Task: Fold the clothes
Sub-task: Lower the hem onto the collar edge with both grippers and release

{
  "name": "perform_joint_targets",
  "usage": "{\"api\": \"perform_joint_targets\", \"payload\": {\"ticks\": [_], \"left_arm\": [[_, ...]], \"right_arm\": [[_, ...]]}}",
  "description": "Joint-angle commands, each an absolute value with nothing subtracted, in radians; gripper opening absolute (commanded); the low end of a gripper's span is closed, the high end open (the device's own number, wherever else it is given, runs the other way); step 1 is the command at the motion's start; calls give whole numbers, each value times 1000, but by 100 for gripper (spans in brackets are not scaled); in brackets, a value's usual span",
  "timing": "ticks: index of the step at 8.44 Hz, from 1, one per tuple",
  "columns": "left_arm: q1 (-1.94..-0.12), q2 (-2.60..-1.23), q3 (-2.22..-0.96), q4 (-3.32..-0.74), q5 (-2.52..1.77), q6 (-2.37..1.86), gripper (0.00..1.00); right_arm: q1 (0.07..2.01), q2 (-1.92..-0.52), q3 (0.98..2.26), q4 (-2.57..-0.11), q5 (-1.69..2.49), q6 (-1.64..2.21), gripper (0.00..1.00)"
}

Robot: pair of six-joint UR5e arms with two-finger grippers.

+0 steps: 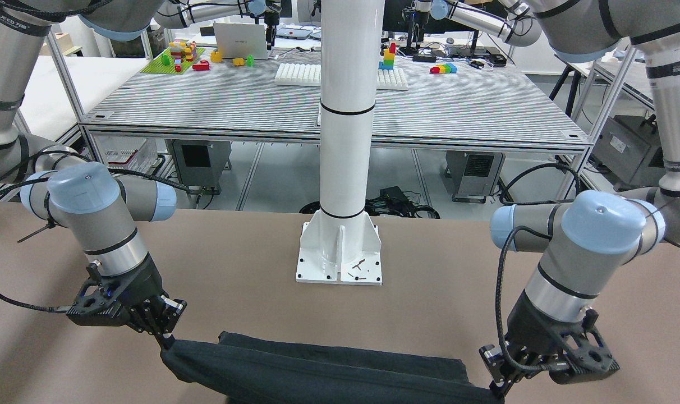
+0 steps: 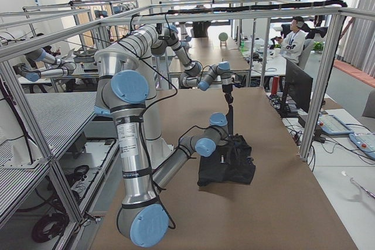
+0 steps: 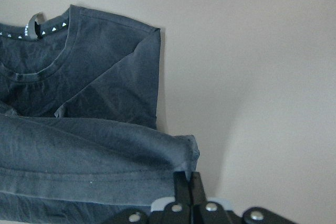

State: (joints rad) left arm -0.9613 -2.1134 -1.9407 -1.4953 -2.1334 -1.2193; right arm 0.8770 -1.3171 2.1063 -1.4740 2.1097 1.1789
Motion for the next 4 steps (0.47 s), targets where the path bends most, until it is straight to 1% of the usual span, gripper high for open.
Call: {"api": "perform_joint_targets", "payload": {"ticks": [1, 3, 4], "left_arm": [[-969, -2148, -1739, -1670, -2123, -1216, 0], [-965, -2161, -1620, -1790, -2079, -1216, 0], [-957, -2184, -1558, -1814, -2057, -1216, 0]], "right_arm": [[877, -1234, 1992, -1468, 2071, 1180, 0], [876, -1209, 1915, -1465, 2054, 1155, 0], [871, -1178, 1852, -1463, 2049, 1146, 0]]}}
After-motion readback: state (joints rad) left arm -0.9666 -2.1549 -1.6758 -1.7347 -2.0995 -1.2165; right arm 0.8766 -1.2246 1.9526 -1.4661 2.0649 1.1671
